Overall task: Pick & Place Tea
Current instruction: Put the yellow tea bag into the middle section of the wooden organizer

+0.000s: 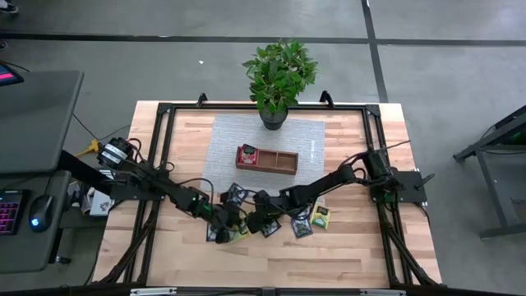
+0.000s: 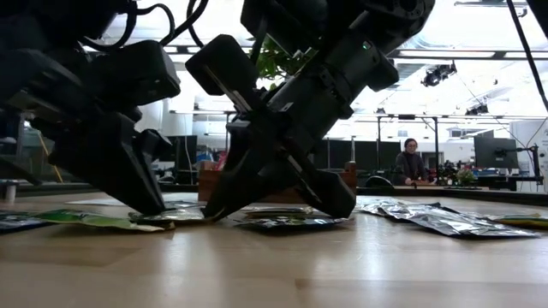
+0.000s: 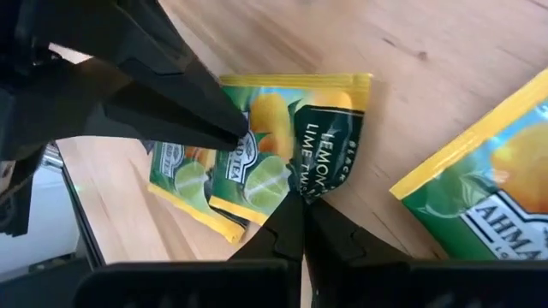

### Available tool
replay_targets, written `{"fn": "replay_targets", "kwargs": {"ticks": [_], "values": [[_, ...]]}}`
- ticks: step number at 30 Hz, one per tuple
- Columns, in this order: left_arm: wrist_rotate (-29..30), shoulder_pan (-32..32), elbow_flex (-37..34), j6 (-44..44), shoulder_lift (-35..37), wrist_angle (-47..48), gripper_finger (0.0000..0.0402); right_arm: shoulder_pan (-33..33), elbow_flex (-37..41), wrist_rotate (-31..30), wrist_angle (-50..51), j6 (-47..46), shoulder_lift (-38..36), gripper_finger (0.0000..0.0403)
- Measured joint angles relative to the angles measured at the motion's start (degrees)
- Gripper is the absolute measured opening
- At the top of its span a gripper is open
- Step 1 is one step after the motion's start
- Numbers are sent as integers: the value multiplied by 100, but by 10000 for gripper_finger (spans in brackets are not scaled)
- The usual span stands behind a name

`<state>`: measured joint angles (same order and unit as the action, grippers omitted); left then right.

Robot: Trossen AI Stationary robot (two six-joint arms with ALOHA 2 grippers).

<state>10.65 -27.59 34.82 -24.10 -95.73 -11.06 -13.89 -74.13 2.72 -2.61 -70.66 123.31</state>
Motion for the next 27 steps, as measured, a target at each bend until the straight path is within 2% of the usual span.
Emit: {"fn": "replay_targets", "kwargs": {"ticks": [6, 15, 20, 27], "values": [[-73, 73, -52, 137, 726, 789, 31, 0, -2, 23, 45, 151, 0, 1], [422, 133, -14, 200, 1923, 1912, 31, -3, 8, -59, 145, 521, -93, 0], [755, 133, -13, 266, 2322, 2225, 31, 50, 3, -254, 568, 1056, -546, 0], [789, 133, -10, 330, 2471, 2189, 31, 220, -9, -252, 1313, 1982, -1564, 0]]}}
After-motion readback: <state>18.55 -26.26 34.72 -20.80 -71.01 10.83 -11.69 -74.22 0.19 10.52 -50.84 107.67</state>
